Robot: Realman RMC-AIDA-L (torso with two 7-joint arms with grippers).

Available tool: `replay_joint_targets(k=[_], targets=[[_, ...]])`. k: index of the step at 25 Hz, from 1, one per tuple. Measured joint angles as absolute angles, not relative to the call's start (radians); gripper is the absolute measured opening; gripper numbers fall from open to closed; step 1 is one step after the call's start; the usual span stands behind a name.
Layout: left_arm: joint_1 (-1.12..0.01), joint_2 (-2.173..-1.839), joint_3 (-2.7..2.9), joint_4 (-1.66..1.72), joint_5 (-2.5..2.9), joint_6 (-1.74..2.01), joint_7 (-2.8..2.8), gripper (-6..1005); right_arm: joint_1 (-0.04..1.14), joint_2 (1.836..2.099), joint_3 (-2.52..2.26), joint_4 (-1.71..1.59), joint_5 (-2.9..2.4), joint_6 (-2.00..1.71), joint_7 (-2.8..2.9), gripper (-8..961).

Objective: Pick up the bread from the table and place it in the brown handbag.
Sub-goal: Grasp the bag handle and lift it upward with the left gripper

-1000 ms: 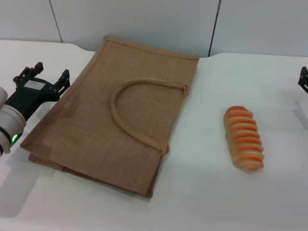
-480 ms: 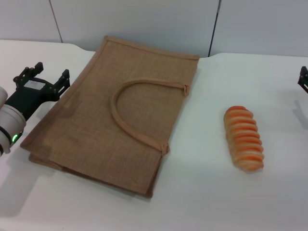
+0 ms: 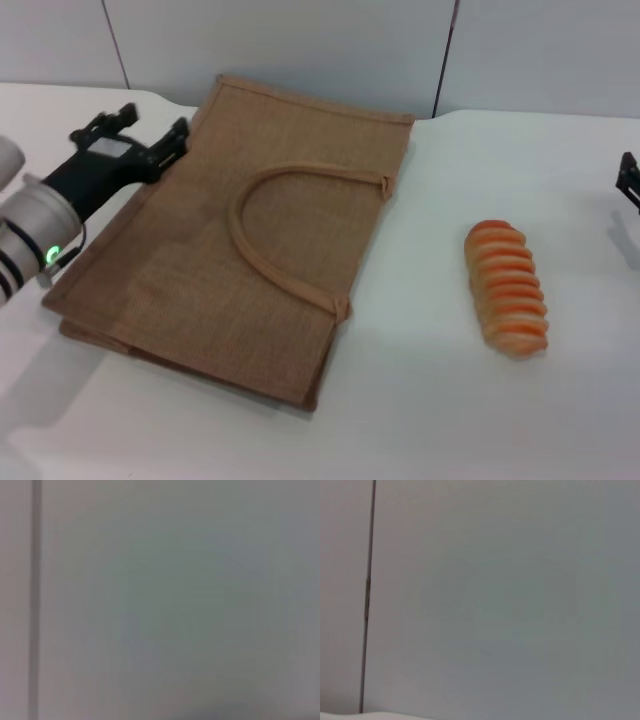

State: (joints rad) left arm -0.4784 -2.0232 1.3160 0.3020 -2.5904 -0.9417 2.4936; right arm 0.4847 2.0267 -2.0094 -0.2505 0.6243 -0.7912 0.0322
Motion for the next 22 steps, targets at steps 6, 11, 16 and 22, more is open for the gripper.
replay_joint_targets(k=[6, 11, 16, 22], targets=[[-0.401, -2.004, 1.299, 0.648, -2.152, -0.799, 2.062, 752, 0.486, 2.026, -2.010, -0.250, 0.624, -0.789, 0.032, 893], [-0.359, -2.016, 1.241, 0.877, -1.780, -0.754, 1.736, 751, 0.487, 2.026, -2.010, -0.251, 0.624, -0.788, 0.032, 893], [-0.392, -2.017, 1.134, 1.014, -1.356, -0.851, 1.318, 751, 0.488, 2.026, -2.011, -0.254, 0.624, -0.787, 0.032, 893], [-0.486, -2.016, 0.992, 1.021, -1.117, -1.038, 1.214, 750, 0.492, 2.026, -2.016, -0.255, 0.624, -0.787, 0.032, 892]])
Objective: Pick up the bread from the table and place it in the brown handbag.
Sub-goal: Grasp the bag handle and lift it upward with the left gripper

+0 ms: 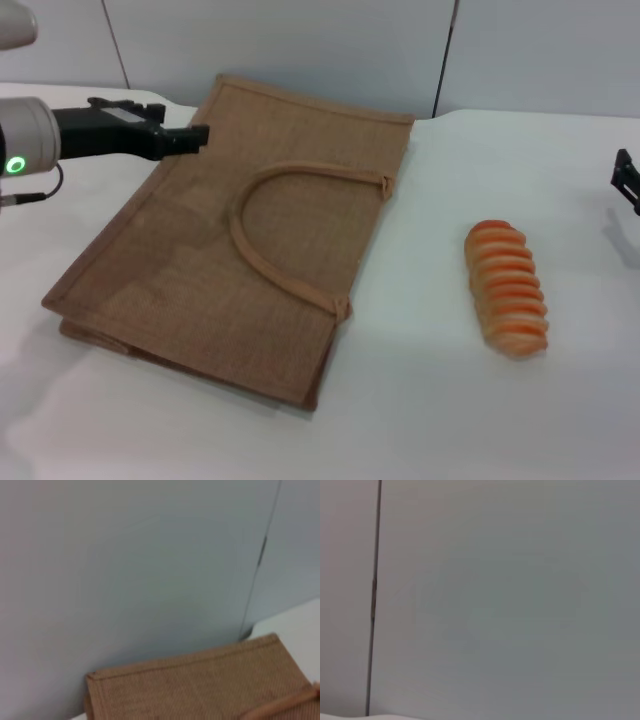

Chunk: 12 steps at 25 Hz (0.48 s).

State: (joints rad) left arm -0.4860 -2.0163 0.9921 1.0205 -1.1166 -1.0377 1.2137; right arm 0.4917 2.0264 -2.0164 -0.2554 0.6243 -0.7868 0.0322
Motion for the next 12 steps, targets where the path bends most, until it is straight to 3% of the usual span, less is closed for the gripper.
replay_joint_targets(k=[12], targets=[[-0.596, -2.017, 0.942, 1.020, -0.823, -1.126, 1.230, 751, 0.492, 2.030, -2.022, -0.261, 0.615, -0.787, 0.032, 893]])
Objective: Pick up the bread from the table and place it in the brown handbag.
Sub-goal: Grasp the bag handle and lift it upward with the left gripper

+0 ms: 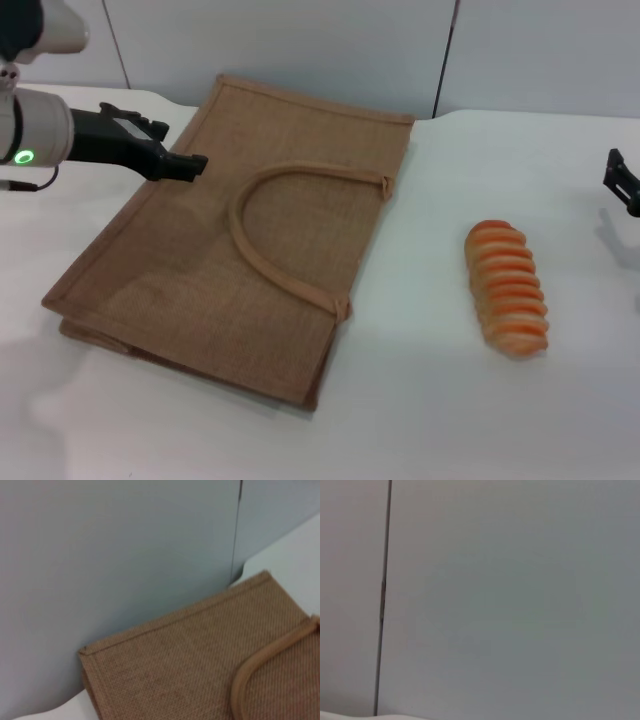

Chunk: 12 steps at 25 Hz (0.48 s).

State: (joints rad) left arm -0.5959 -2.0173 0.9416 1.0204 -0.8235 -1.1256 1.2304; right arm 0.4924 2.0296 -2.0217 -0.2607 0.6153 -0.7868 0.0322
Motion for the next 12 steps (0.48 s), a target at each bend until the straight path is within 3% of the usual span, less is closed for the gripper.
replay_joint_targets(k=[12], targets=[[-0.669, -2.015, 0.950, 1.005, -0.763, -1.128, 1.266, 750, 0.495, 2.029, -2.023, -0.262, 0.613, -0.787, 0.032, 893]])
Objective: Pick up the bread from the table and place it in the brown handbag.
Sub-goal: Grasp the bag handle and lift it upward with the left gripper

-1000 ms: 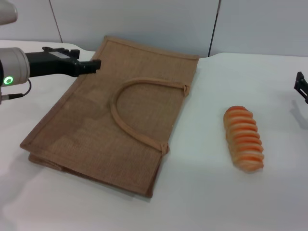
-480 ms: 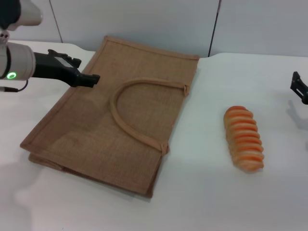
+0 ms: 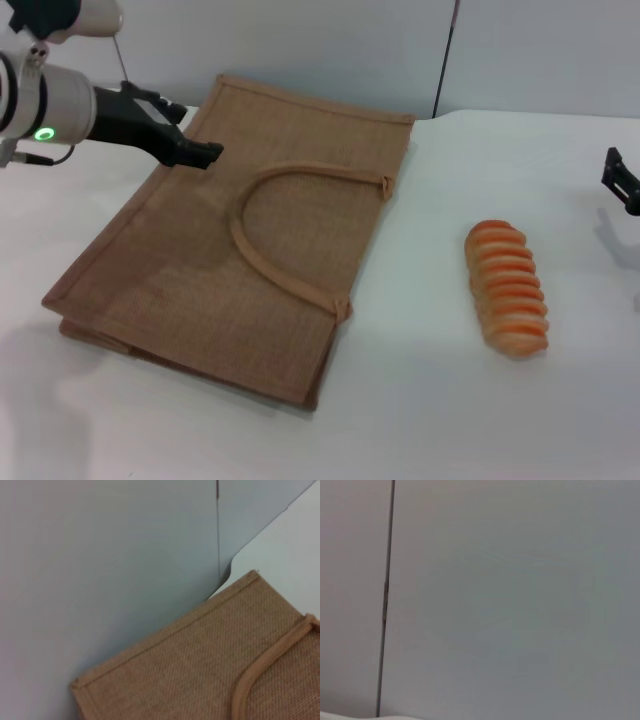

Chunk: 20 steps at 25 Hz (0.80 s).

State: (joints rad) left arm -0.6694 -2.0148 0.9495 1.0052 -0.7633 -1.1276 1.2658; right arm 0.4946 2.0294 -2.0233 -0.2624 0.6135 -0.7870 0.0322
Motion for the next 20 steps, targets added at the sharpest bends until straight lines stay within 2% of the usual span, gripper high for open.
replay_joint_targets(k=[20], targets=[[-0.711, -2.006, 0.946, 0.916, -0.717, -1.104, 1.339, 751, 0.499, 2.033, -2.054, -0.289, 0.611, -0.788, 0.032, 892]])
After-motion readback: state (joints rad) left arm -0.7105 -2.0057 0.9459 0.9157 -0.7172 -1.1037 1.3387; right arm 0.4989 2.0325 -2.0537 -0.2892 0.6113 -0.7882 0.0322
